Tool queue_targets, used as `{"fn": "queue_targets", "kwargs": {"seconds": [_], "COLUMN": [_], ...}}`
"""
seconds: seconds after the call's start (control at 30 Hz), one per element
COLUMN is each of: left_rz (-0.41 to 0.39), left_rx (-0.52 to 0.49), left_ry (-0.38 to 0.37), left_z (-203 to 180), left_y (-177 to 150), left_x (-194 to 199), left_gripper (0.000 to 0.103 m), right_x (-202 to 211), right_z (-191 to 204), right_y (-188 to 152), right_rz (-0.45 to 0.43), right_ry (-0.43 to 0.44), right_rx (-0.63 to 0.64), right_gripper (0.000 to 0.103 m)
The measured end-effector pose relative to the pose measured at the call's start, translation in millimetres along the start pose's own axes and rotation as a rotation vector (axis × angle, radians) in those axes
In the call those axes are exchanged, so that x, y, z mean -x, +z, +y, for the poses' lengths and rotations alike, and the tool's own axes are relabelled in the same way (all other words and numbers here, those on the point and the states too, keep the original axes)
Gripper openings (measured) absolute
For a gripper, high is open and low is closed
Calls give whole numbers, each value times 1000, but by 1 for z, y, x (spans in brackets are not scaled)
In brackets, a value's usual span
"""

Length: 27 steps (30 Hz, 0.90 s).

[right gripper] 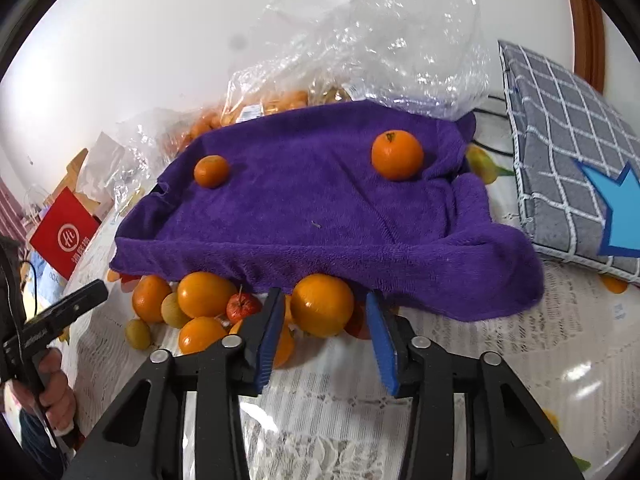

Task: Organize fruits
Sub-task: 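Grasp a small yellow-green fruit with the left tool while the right tool grasps an orange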

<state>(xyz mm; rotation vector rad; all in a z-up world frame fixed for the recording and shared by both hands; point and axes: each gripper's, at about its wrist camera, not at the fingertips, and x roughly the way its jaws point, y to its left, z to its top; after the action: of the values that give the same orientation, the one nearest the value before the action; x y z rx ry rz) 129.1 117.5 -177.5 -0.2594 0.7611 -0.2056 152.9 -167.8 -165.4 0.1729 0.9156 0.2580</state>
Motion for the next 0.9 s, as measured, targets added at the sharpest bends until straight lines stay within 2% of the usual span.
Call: {"fn": "queue_targets", "kwargs": {"seconds": [0.03,0.1,0.27,0.33,0.43,0.47,0.53,0.6,0.67,0.77,0.9], "left_rz": [-2,3,45,64,85,87,102,112,111,101,97], "left_rx": [-5,-19,-22,-18,-32,-38,-40,-63,-83,-60,-3], "left_ry": [-7,-32,-107,-122,-141,-135,-92,9,60,69,15], "left_z": [-2,-5,-17,-25,-47,-54,-66,-76,-82,-78,-64], "left_y": [0,-2,-8,-13,-21,-23,-26,-29,-30,-32,-31], "left_x": [0,0,-3,-5,-8,-10,-17,-23,-23,-19,-17], "left_gripper": [53,53,51,51,51,51,45,27,24,24,24], "right_x": [-2,-1,28,39,47,48,49,49,45,34,35], "right_z": [-3,-5,-13,-20,-27,-29,-28,-27,-27,-28,-21], "right_y": [2,2,-6,-16,-31,-35,-40,-42,-41,-40,-43], "right_rz": [10,13,-49,-49,-25,-21,-25,-38,-38,0,-18], "right_ry": [33,47,-5,-53,-75,-74,-78,-83,-76,-56,-92], "right_rx": [-16,-32,-15,-10,-6,-4,-2,6,3,-4,32], "right_gripper": [34,34,34,34,34,34,34,35,35,34,34]}}
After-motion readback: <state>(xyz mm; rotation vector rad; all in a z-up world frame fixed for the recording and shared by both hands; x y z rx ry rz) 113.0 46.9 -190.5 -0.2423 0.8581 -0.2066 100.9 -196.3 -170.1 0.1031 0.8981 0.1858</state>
